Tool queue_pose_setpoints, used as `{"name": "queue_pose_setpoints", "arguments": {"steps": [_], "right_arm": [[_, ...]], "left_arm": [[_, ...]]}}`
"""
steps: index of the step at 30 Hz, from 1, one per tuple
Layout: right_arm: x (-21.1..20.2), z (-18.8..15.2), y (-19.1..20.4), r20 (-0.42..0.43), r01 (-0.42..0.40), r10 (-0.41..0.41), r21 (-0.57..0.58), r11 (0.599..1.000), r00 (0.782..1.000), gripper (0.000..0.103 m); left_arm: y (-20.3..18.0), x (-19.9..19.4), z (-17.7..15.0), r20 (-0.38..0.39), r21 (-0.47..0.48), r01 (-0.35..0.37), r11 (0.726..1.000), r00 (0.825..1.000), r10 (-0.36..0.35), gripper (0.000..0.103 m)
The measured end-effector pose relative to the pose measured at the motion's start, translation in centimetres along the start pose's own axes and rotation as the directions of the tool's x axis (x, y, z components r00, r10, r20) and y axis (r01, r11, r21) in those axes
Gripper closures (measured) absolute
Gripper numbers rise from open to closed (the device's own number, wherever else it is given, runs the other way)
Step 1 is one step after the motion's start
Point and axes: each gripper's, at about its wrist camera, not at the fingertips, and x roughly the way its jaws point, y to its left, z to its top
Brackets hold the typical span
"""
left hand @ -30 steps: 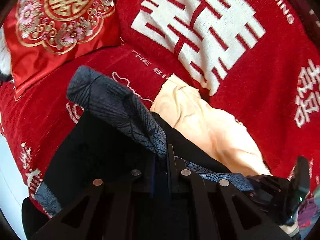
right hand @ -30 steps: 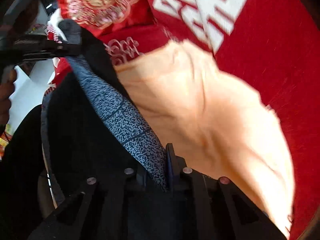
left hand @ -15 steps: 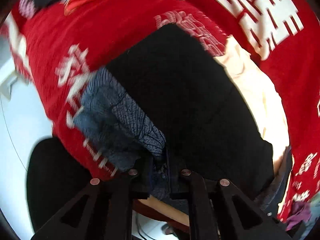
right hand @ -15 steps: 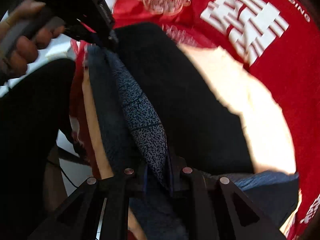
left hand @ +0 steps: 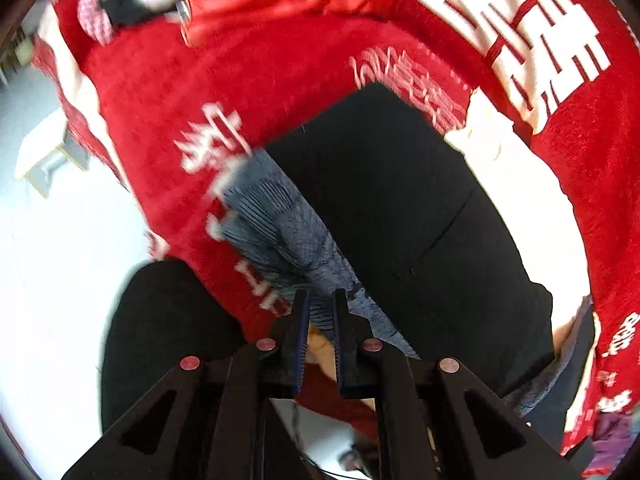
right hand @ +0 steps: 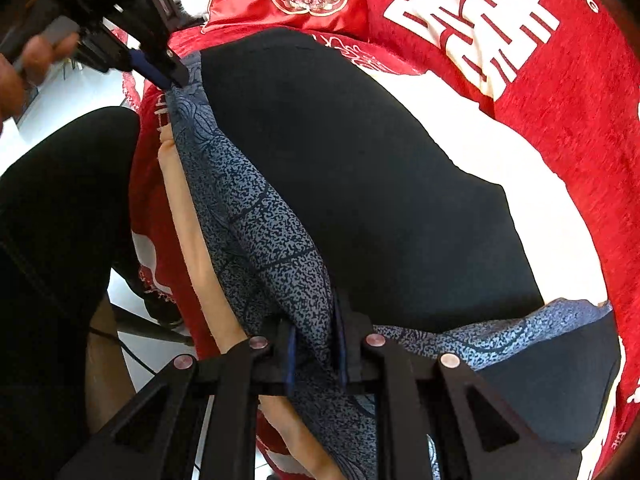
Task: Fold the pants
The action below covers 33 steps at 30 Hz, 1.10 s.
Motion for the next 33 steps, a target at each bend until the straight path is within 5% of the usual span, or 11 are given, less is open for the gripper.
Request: {"name": "queue_pose_setpoints", "arguments": {"steps": [4, 8, 10, 12, 13, 15, 19, 24, 31, 33], "right_arm": [[-0.1, -0.8, 0.9, 0.017, 0.024, -0.024, -0.002, 1.000, 1.000, 0.086], [-0.1, -1.0, 1.3, 0.035, 0.037, -0.038, 0.023, 0.999, 0.999, 0.083], [-0.2, -1.2, 1.7, 0.048, 0.061, -0.062, 0.023, 0.998, 0.997, 0.080], [-0.3, -1.4, 2.4, 0.048, 0.055, -0.056, 0.005, 0.998, 0.997, 0.062], [-0.6, -1.5, 2.7, 0.040, 0.046, -0.046, 0.004, 0.999, 0.998, 0.045], [-1.8, -1.8, 3.3, 0.038, 0.014, -0.015, 0.017, 1.000, 0.999, 0.031], [-5.1, -1.7, 1.9, 0.112, -0.025, 0.015, 0.097, 0.995, 0.994, 0.026], [-5.5, 0.1, -3.5, 0.143, 0.012, -0.054, 0.276, 0.961, 0.988, 0.024], [-0.4, -1.3, -5.2, -0.071, 0.135, -0.117, 0.343, 0.930, 0.991, 0.024], [-1.3, -2.4, -4.0, -0.037, 0.153, -0.149, 0.309, 0.939, 0.988, 0.024]], "left_arm": [[-1.9, -2.0, 0.3, 0.066, 0.073, 0.028, 0.997, 0.997, -0.033, 0.092], [-6.7, -0.6, 0.1, 0.041, 0.188, 0.116, 0.975, 0.991, -0.126, 0.092], [-8.4, 1.3, -0.4, 0.026, 0.254, 0.070, 0.965, 0.996, -0.079, 0.092], [-8.5, 3.8, -1.3, -0.011, 0.271, -0.031, 0.962, 0.999, 0.035, 0.092], [-8.1, 4.4, -1.6, -0.020, 0.264, -0.032, 0.964, 0.999, 0.039, 0.092], [-7.8, 3.8, -2.1, 0.015, 0.281, -0.027, 0.959, 1.000, 0.024, 0.092], [-7.9, 3.7, -2.3, 0.023, 0.296, -0.046, 0.954, 0.999, 0.041, 0.090], [-8.5, 4.0, -2.8, 0.048, 0.315, -0.081, 0.946, 0.996, 0.069, 0.090], [-8.3, 3.9, -3.0, 0.054, 0.324, -0.086, 0.942, 0.996, 0.072, 0.090], [-8.3, 3.9, -3.1, 0.056, 0.327, -0.092, 0.941, 0.995, 0.078, 0.090]]}}
